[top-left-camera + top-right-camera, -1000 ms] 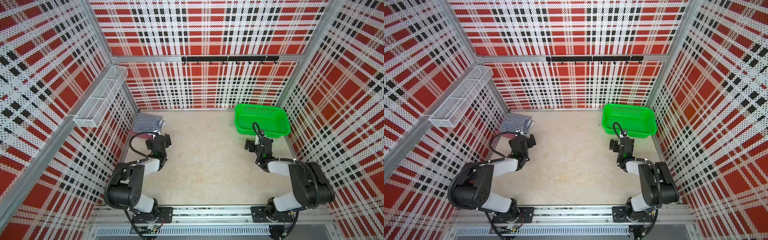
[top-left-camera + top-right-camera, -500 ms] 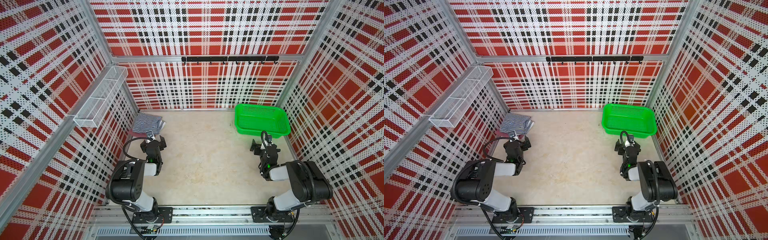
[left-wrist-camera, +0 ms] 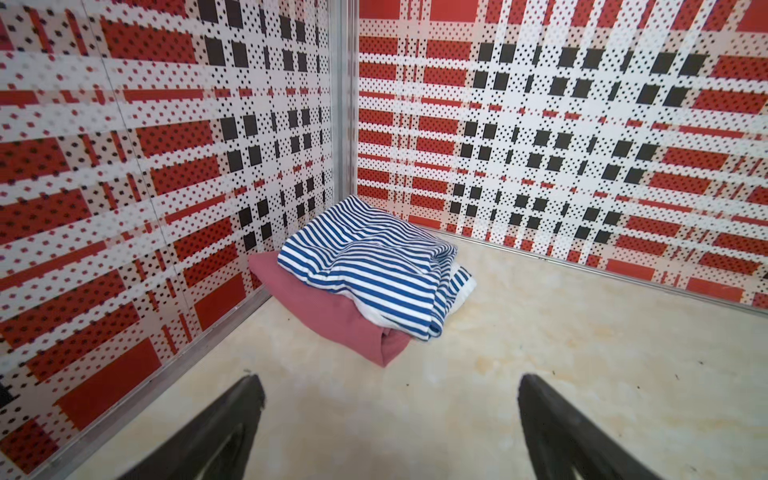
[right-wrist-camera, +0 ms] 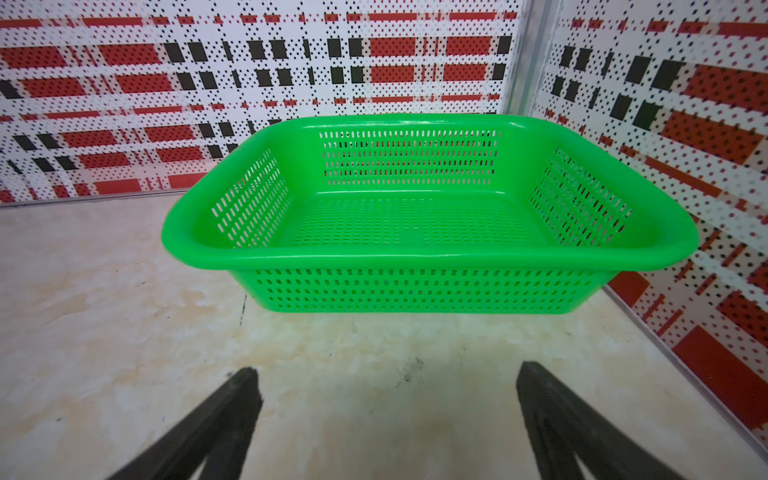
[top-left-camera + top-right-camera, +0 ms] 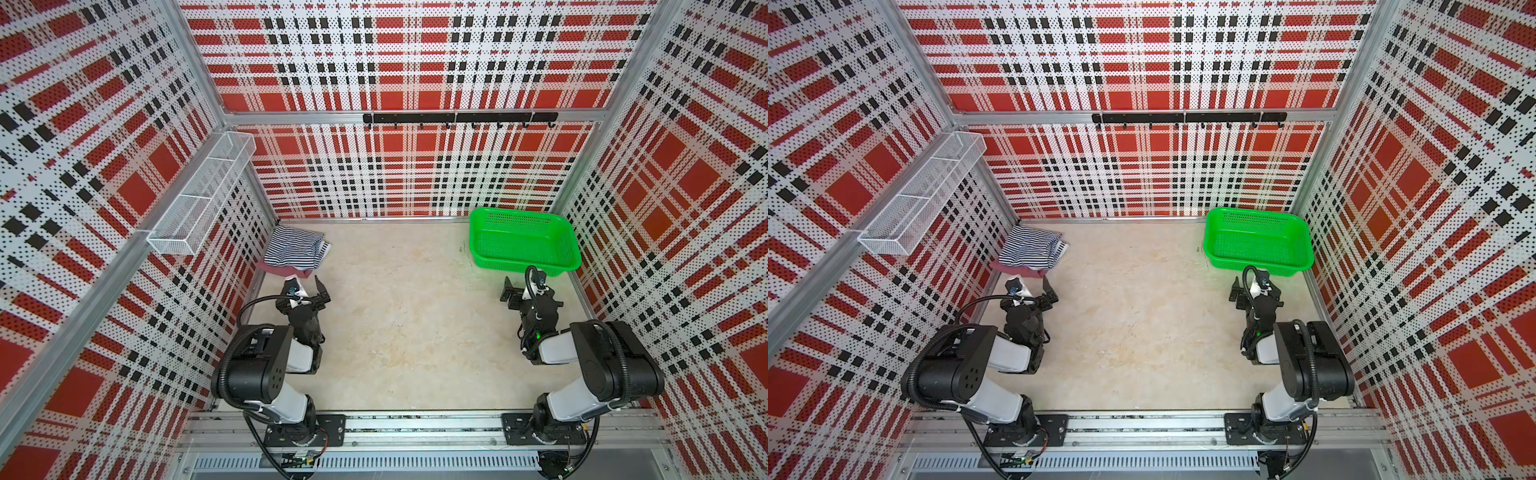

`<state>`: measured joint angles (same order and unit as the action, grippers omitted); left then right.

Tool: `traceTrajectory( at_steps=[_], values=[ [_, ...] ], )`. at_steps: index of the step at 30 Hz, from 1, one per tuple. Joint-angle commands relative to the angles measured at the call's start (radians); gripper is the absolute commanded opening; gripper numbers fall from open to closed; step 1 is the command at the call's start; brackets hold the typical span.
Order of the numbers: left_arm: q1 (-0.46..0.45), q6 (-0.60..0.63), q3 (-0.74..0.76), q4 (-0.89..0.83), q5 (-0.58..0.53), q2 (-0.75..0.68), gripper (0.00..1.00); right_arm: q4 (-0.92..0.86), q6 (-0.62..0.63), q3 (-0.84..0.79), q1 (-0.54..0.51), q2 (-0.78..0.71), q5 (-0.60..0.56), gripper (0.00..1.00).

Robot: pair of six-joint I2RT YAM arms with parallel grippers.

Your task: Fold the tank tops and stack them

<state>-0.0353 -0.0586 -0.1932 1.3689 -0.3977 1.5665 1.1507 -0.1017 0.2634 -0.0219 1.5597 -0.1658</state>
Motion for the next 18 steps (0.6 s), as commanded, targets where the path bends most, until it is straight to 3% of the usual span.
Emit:
traceTrajectory(
  at_steps=[1,18],
  values=[
    [-0.003,0.009,-0.003,0.065,-0.011,0.011,0.98,0.034,0.011,0.01,0.002,0.009,0.0,1.0],
    [-0.003,0.009,-0.002,0.065,-0.012,0.011,0.98,0.021,0.028,0.018,-0.015,0.01,-0.016,1.0]
  ],
)
